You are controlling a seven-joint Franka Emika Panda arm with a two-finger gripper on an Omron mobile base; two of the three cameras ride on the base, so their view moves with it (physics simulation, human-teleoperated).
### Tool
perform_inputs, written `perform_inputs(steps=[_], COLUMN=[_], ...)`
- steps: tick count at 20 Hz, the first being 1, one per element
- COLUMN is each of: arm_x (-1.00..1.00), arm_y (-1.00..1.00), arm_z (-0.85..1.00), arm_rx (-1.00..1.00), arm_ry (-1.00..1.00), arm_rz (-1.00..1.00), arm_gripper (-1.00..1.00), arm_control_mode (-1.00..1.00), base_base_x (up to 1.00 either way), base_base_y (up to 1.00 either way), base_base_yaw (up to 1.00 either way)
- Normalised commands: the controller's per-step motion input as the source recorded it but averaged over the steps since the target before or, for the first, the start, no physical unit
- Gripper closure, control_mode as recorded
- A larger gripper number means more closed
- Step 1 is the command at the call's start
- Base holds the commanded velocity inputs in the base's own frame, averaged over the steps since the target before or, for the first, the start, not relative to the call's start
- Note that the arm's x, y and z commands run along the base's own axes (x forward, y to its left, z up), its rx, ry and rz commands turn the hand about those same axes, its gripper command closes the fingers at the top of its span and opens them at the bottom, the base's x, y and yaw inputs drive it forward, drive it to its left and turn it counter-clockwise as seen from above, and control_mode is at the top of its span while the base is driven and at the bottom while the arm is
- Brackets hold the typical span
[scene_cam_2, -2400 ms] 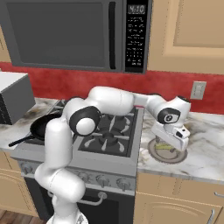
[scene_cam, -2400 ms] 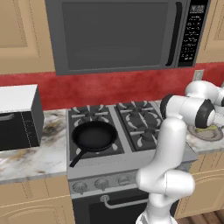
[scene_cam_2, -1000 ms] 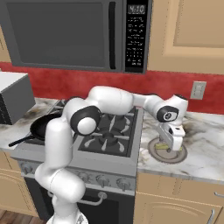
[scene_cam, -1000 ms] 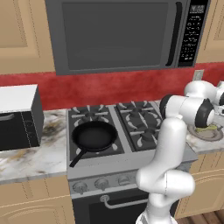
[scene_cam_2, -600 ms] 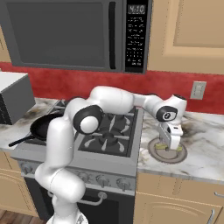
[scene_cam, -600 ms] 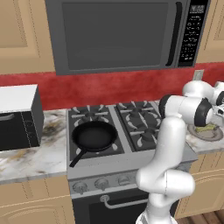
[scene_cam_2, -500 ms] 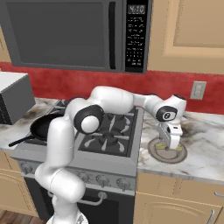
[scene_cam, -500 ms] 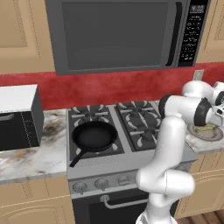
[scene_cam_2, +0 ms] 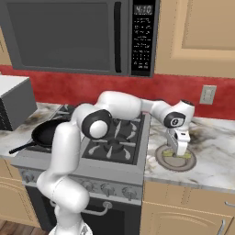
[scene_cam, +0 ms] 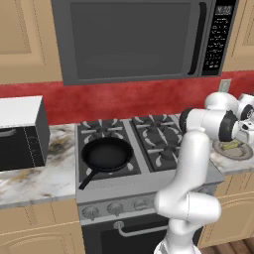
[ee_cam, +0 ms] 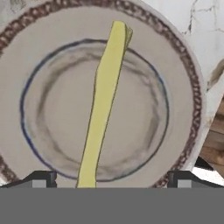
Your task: Pick up the butter stick and place it in the pan. Then turn on the burner for the pan.
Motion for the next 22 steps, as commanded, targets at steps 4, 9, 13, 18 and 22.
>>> perform_inputs(steps=[4,9,13,18,22], arm_x=[0.14,0.14,0.15,0.1,0.0], arm_y=[-0.08,-0.1,-0.13,-0.08,-0.04], arm_z=[-0.16,-0.08,-0.01,-0.01,-0.07], arm_rx=[0.0,0.0,0.0,0.0,0.0], arm_ry=[0.0,0.0,0.0,0.0,0.0], arm_rz=[0.0,0.0,0.0,0.0,0.0], arm_gripper=[-1.0,-1.0,-1.0,-1.0,-1.0], arm_control_mode=[-1.0,-1.0,-1.0,-1.0,-1.0], base_base_x=[0.0,0.0,0.0,0.0,0.0], base_base_y=[0.0,0.0,0.0,0.0,0.0], base_base_yaw=[0.0,0.0,0.0,0.0,0.0])
